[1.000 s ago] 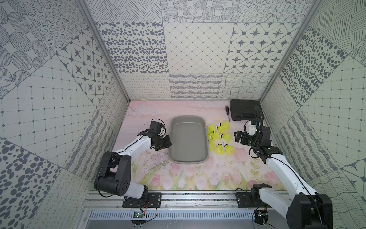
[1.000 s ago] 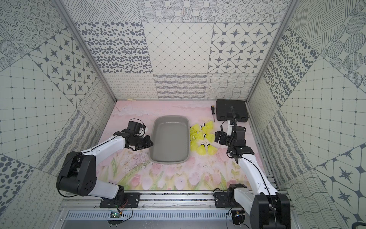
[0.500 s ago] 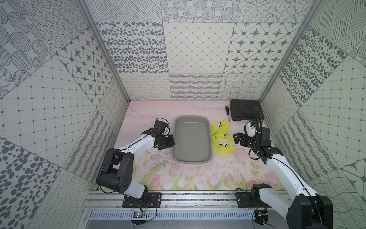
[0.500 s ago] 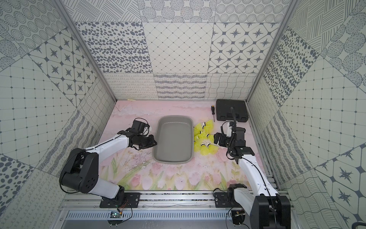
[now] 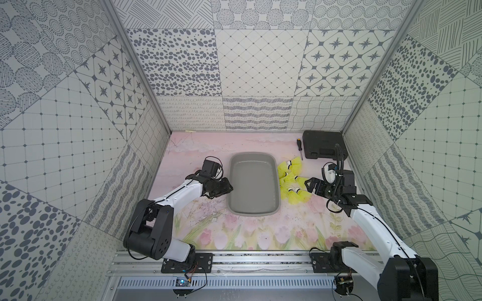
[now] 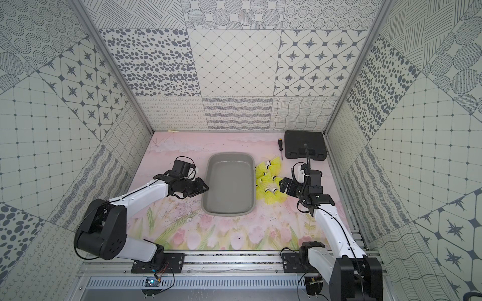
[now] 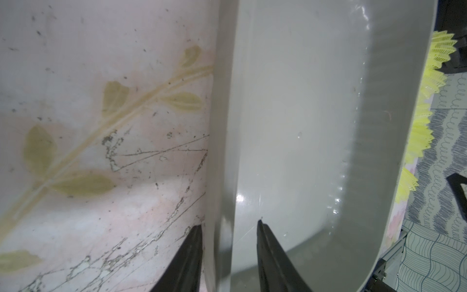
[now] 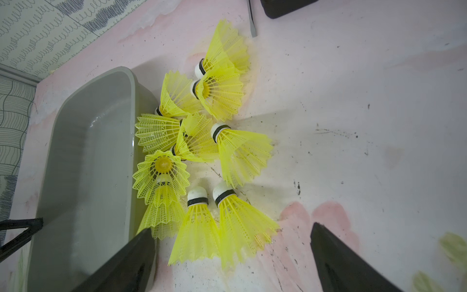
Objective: Put the shuttlecocks into the storage box
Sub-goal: Move the storage box to the center of the board.
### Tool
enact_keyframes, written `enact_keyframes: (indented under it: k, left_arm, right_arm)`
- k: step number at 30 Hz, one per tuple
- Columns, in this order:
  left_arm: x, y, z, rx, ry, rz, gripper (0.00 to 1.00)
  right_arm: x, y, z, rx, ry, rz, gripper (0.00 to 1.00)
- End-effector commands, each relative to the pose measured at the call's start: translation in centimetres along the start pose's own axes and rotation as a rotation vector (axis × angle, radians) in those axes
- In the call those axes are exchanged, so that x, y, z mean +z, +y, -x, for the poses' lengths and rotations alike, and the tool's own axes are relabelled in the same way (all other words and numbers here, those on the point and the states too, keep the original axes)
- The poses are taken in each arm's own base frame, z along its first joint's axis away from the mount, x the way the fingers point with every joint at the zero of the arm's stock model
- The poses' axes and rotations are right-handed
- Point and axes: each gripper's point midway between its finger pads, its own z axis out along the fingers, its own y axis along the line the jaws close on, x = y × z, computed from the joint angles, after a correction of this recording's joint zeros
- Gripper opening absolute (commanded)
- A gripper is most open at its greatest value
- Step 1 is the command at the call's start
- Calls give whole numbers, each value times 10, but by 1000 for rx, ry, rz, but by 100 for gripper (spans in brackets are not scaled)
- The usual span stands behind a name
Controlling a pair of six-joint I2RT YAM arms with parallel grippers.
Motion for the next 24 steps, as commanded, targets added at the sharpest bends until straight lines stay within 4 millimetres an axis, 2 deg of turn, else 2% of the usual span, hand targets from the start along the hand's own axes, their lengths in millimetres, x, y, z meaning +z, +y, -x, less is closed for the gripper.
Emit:
enact_keyframes:
  k: [1, 4, 8, 11, 19, 24]
  left_arm:
    - [-14, 6, 6, 6, -47, 61, 43]
    - [-24, 8, 10, 24, -78, 90, 44]
    - [-37, 6, 13, 50, -121, 98, 44]
    - [-42, 5, 14, 66, -138, 98, 44]
    - [-44, 2, 14, 79, -140, 91, 44]
    - [-44, 3, 15, 79, -140, 95, 44]
  right_arm:
    - [-2, -1, -10, 32, 22, -8, 99]
    - [-3, -5, -15, 57, 32, -29, 97]
    - [1, -9, -24, 68, 70, -42, 88]
    - [6, -8, -27, 55, 107, -35, 87]
    - [19, -4, -24, -6, 207, -33, 78]
    - [18, 1, -25, 8, 209, -10, 74]
